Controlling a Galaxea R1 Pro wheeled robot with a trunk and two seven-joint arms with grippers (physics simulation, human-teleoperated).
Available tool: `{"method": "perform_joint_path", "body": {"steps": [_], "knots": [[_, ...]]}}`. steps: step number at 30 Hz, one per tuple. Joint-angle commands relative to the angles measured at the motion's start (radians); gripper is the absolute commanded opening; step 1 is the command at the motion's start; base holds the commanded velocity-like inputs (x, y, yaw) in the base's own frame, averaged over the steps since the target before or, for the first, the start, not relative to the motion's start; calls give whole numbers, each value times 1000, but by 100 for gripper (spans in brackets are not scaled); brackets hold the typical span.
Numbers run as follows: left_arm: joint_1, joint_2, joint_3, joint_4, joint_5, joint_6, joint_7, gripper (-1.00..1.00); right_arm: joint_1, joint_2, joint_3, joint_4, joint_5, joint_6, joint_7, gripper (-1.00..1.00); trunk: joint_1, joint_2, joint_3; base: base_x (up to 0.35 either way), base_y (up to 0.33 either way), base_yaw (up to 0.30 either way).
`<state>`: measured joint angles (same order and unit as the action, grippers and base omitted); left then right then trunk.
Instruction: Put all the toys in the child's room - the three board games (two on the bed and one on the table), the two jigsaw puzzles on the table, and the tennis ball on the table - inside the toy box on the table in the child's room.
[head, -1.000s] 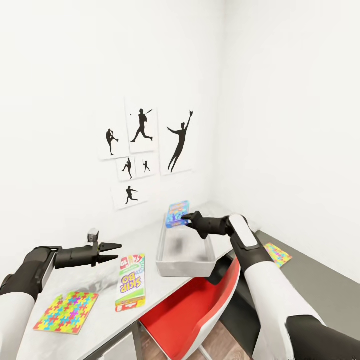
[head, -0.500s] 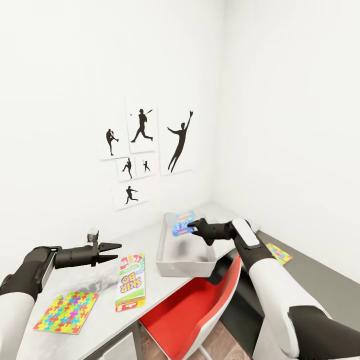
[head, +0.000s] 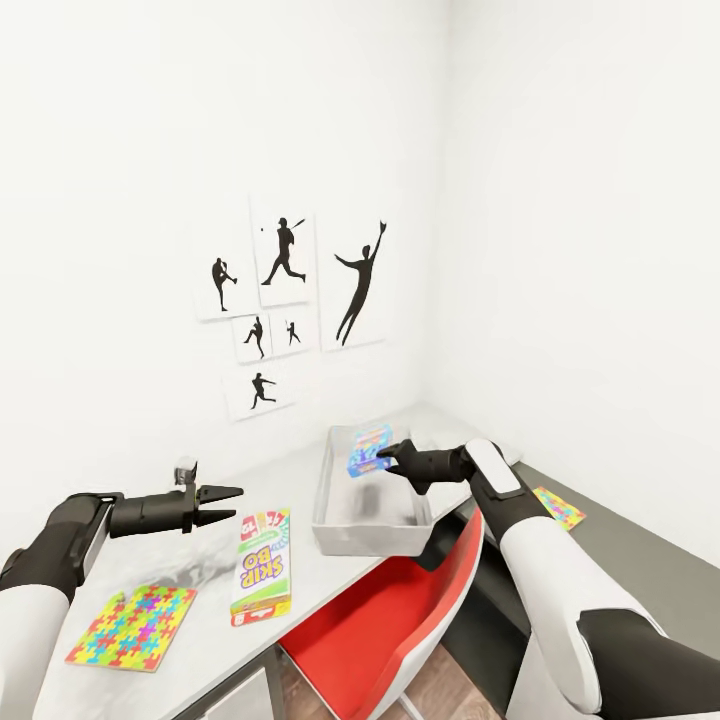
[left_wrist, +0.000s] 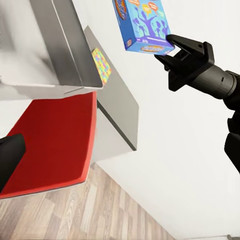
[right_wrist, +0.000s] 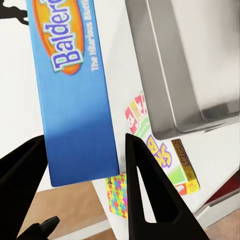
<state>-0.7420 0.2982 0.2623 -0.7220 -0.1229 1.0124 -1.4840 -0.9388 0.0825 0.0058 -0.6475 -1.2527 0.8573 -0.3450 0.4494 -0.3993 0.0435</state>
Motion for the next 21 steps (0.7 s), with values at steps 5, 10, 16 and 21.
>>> {"method": "perform_joint_path", "body": {"steps": [5,10,16,21], "knots": [[0,-1,2,-1,-11,11,-10,100,0,0,2,-1,-11,-1,-10,-100,1,-1,0,132,53,0],[0,-2,2,-1,-11,10,-9,100,0,3,3,-1,-11,-1,-9,-100,1,-1,0,26,10,0],[0,-2,3,-1,-11,11,-9,100,0,6,3,-1,-11,-1,-9,-100,1,-1,0,19,1,0],[0,-2,2,-1,-11,11,-9,100,0,7,2,-1,-11,-1,-9,-100,1,-1,0,115,0,0]]}}
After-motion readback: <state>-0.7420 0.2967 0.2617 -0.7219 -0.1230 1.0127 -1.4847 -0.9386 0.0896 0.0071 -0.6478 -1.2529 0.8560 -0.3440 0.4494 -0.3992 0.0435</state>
